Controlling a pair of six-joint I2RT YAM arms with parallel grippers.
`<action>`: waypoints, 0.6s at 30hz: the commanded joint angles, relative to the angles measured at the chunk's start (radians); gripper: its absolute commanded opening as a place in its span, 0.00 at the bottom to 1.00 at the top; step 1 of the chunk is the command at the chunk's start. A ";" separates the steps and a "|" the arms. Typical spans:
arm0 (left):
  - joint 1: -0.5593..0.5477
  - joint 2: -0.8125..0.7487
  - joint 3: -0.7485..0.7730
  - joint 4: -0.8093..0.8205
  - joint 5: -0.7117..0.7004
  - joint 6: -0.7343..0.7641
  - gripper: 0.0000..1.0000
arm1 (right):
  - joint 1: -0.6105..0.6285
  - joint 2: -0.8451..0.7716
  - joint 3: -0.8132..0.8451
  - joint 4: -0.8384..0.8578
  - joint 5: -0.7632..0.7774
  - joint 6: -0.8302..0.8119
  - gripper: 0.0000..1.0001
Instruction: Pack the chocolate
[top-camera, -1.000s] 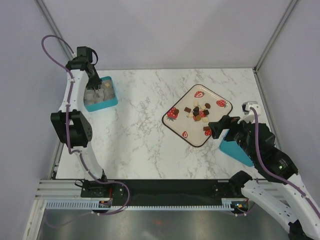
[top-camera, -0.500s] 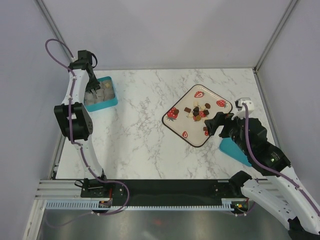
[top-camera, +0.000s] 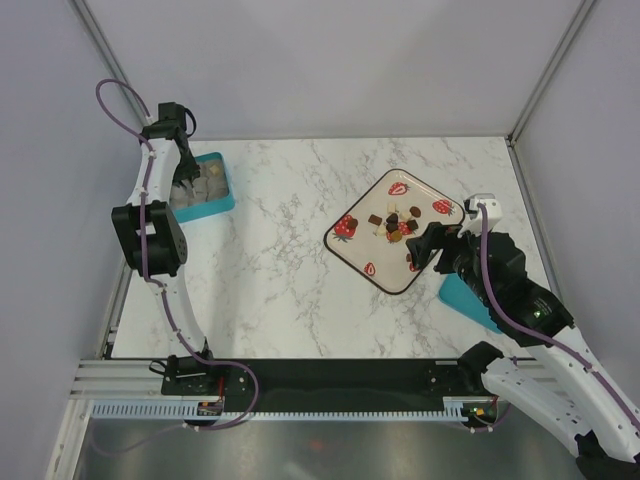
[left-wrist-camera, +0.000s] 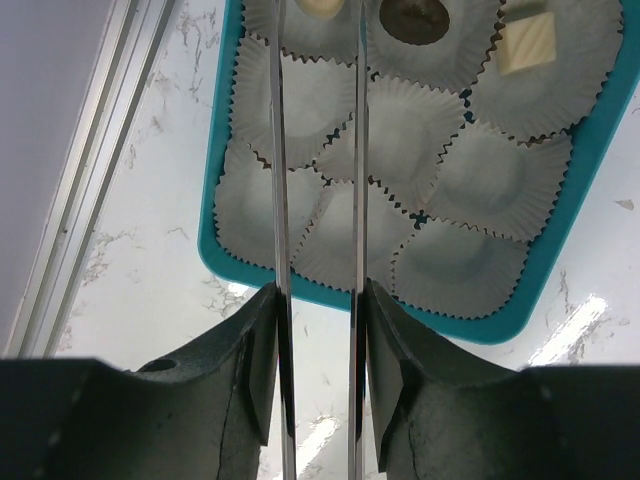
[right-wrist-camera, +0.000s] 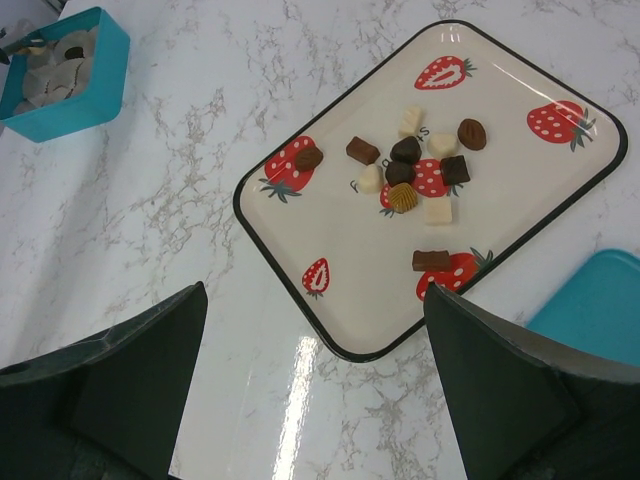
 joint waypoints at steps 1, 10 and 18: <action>0.007 -0.023 0.040 0.038 -0.033 0.037 0.45 | 0.002 0.004 0.006 0.045 0.020 -0.011 0.98; 0.007 -0.090 0.018 0.029 -0.025 0.051 0.52 | 0.002 -0.025 0.019 0.039 0.004 0.006 0.98; -0.030 -0.218 -0.012 0.025 0.045 0.085 0.52 | 0.002 -0.056 0.060 -0.005 0.006 0.009 0.98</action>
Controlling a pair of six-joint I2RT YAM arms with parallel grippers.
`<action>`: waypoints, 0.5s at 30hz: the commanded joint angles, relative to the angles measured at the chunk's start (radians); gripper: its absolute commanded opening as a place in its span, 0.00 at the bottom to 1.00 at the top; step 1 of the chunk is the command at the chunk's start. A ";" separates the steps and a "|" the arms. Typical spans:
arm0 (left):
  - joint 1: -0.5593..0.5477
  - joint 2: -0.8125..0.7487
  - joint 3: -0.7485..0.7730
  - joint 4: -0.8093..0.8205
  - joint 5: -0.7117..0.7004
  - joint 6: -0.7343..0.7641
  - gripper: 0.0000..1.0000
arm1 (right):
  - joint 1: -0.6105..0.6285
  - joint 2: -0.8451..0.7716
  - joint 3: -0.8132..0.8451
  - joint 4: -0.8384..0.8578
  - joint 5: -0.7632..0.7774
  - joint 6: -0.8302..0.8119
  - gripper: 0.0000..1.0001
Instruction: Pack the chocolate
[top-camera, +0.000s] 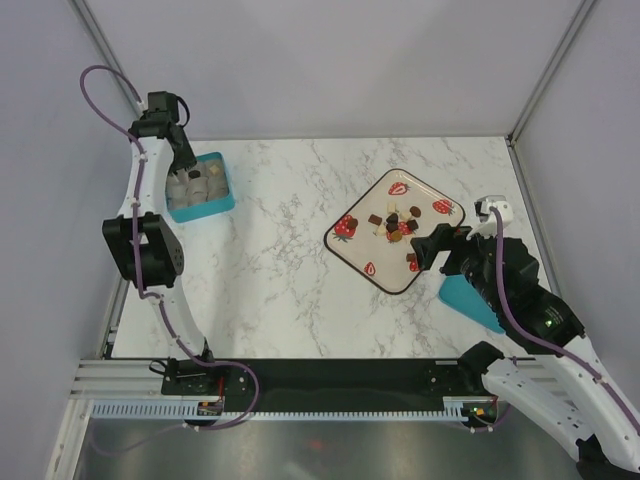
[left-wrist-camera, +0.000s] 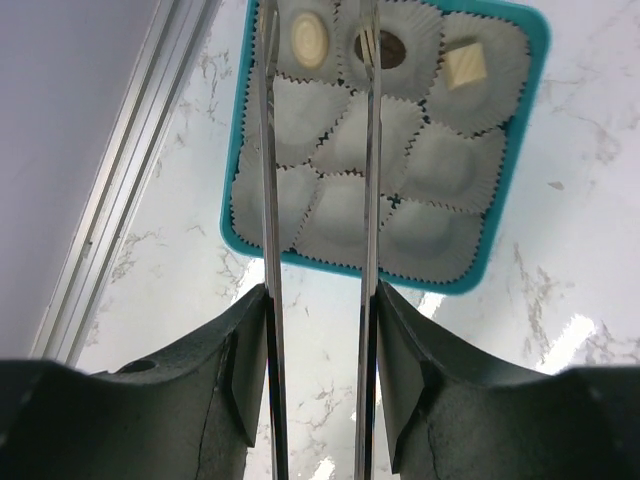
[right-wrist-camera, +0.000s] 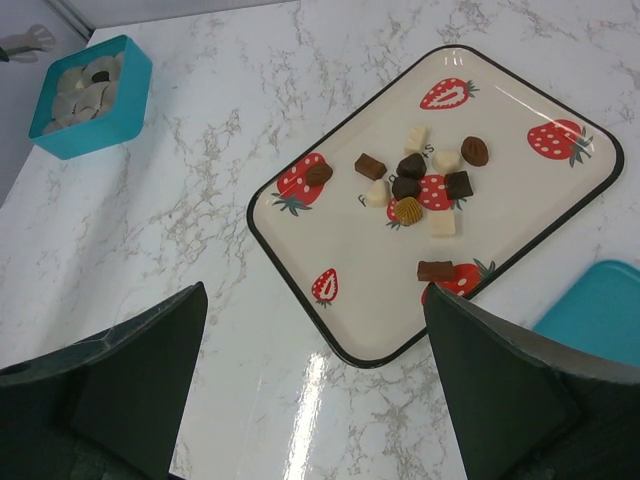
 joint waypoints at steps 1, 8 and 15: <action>-0.053 -0.155 -0.012 0.022 0.042 0.070 0.52 | 0.001 -0.019 0.056 -0.008 0.008 0.010 0.98; -0.344 -0.289 -0.135 0.028 0.122 0.072 0.51 | 0.002 -0.028 0.078 -0.060 0.025 0.007 0.98; -0.718 -0.364 -0.238 0.066 0.189 0.069 0.51 | 0.002 -0.056 0.104 -0.117 0.051 0.007 0.98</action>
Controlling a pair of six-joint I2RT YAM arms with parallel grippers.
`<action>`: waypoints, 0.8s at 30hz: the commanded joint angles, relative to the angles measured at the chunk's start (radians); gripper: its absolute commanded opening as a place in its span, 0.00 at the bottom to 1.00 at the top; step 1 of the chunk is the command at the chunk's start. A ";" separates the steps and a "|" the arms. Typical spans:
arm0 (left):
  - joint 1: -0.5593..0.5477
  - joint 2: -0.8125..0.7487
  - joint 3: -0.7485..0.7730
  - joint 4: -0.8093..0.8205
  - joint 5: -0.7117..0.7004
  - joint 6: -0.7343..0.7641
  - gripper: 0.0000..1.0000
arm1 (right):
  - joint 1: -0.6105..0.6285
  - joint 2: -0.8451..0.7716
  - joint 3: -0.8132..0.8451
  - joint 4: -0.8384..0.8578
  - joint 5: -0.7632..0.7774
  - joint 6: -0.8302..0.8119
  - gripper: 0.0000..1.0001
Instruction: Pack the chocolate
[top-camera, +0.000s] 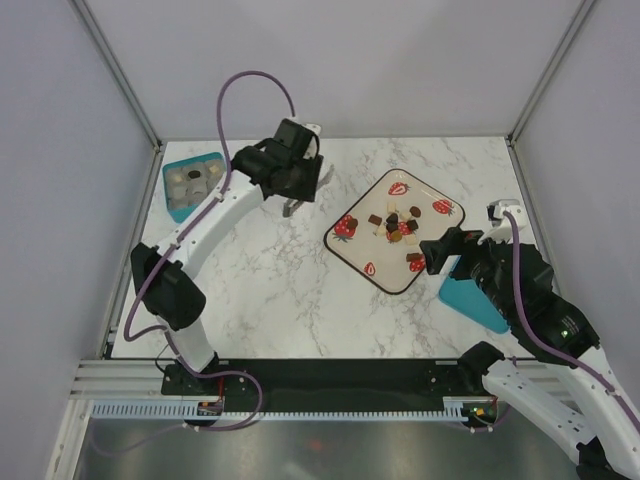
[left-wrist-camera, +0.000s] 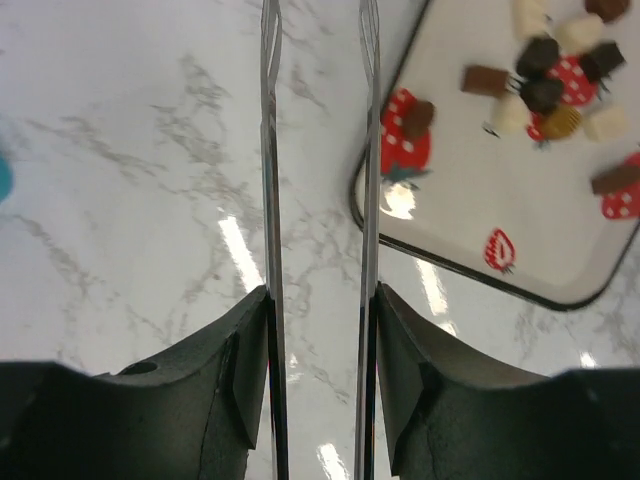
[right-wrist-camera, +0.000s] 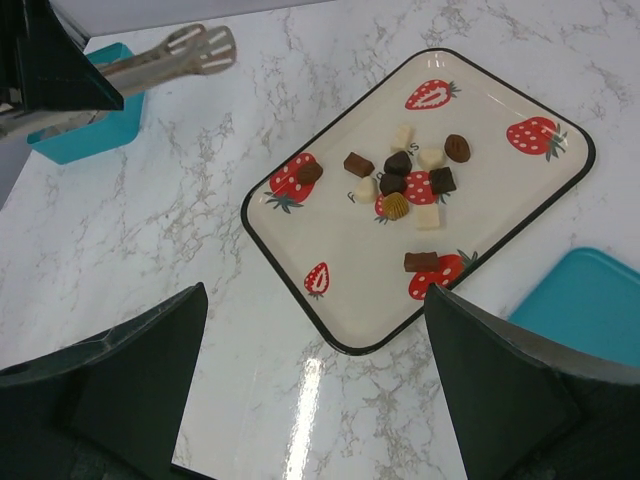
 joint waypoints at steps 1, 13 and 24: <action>-0.118 -0.079 -0.030 0.037 0.064 0.034 0.51 | 0.002 -0.018 0.052 -0.032 0.033 0.002 0.98; -0.459 -0.049 -0.112 0.136 0.143 0.008 0.54 | 0.002 -0.030 0.085 -0.062 0.059 0.000 0.98; -0.507 0.082 -0.145 0.216 0.158 0.033 0.55 | 0.002 -0.050 0.103 -0.072 0.068 0.002 0.98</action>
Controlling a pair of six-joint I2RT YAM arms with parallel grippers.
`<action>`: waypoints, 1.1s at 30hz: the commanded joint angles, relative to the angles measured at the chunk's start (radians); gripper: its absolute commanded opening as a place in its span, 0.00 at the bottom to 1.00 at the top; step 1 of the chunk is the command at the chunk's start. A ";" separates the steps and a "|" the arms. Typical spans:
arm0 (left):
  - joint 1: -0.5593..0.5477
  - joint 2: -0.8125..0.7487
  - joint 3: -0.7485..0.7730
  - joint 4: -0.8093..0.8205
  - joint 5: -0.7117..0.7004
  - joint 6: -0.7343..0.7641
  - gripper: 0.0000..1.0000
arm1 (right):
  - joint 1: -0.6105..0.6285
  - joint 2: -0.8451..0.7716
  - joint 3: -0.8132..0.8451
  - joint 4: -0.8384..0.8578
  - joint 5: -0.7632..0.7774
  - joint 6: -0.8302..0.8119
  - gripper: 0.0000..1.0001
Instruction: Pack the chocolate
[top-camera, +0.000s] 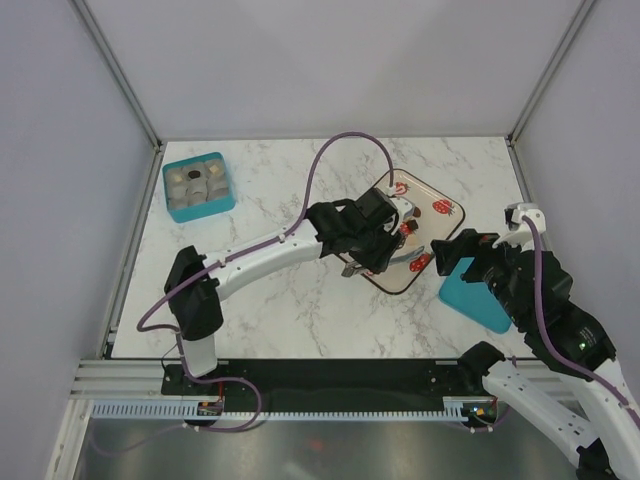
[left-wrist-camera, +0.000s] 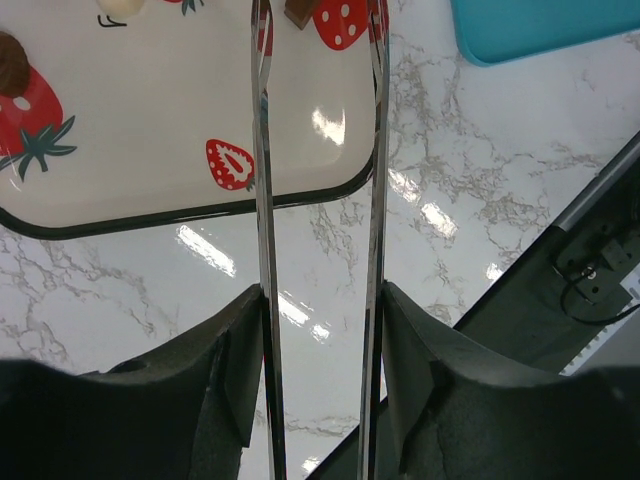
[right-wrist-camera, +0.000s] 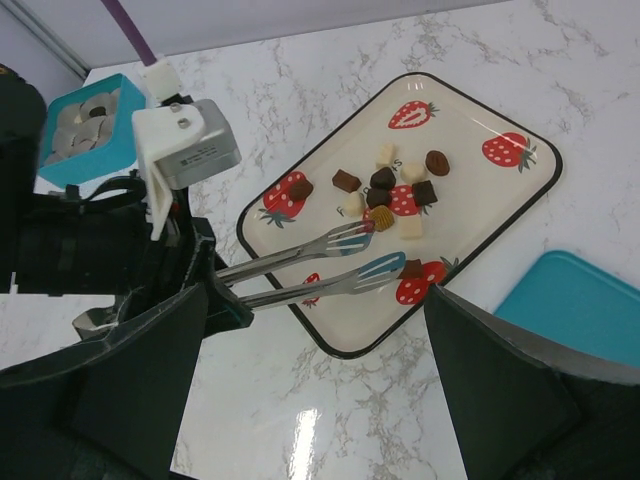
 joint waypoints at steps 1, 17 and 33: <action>-0.002 0.042 0.004 0.078 -0.001 0.036 0.55 | 0.002 -0.011 0.041 -0.006 0.023 0.000 0.98; -0.002 0.195 0.061 0.121 -0.001 0.062 0.54 | 0.002 -0.022 0.046 -0.014 0.049 -0.031 0.98; 0.001 0.068 0.052 0.015 -0.032 0.009 0.37 | 0.002 -0.018 0.046 -0.009 0.043 -0.018 0.98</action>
